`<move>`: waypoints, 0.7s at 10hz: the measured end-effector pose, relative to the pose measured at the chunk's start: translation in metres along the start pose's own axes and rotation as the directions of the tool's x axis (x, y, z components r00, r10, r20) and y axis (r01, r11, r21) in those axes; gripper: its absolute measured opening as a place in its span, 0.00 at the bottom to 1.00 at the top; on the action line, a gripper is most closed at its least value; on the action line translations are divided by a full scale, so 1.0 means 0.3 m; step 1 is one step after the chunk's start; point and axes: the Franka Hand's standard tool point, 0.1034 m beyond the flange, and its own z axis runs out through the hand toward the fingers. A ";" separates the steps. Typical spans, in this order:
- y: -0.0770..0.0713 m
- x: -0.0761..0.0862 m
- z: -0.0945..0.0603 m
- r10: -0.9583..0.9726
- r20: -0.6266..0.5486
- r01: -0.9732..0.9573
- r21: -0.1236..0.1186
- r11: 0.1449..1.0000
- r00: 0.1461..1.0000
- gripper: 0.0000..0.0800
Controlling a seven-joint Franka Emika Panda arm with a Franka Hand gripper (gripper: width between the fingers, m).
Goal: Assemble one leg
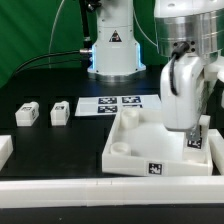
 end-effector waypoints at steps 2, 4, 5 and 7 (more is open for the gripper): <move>0.003 -0.004 0.001 -0.051 0.000 0.051 -0.001 0.999 0.999 0.69; 0.011 -0.014 0.004 -0.197 -0.001 0.197 -0.004 0.980 0.980 0.78; 0.015 -0.009 0.006 -0.324 0.000 0.324 -0.016 0.946 0.946 0.80; 0.020 -0.004 0.006 -0.518 0.010 0.517 -0.049 0.854 0.856 0.81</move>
Offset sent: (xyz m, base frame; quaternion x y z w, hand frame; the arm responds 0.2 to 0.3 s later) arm -0.0018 0.0008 0.0000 -0.0125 0.0134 -0.2010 0.9794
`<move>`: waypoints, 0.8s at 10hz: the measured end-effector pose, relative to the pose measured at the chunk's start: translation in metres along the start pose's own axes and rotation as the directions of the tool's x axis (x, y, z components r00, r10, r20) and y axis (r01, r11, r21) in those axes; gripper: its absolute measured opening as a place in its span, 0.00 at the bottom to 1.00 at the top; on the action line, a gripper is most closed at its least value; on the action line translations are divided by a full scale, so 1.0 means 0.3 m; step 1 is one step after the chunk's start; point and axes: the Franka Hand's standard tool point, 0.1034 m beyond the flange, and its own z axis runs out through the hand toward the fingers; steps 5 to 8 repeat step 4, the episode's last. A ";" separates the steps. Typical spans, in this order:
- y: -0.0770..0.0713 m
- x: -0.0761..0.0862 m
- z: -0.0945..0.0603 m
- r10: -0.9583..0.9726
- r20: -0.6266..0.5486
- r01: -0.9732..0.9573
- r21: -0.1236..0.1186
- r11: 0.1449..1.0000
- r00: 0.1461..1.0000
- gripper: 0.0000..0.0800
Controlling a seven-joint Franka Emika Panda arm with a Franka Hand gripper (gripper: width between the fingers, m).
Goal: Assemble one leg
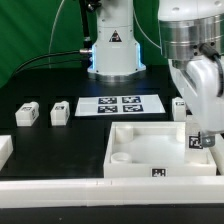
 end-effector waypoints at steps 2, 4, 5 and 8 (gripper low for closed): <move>0.002 0.000 0.003 -0.059 0.000 0.059 -0.001 0.998 0.998 0.81; 0.003 0.000 0.003 -0.059 0.001 0.059 -0.002 0.998 0.998 0.81; 0.003 0.000 0.003 -0.059 0.001 0.059 -0.002 0.998 0.998 0.81; 0.003 0.000 0.003 -0.059 0.001 0.059 -0.002 0.998 0.998 0.81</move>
Offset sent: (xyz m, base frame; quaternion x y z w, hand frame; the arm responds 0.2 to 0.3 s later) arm 0.0000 0.0000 0.0000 0.0000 0.0000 0.0000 1.0000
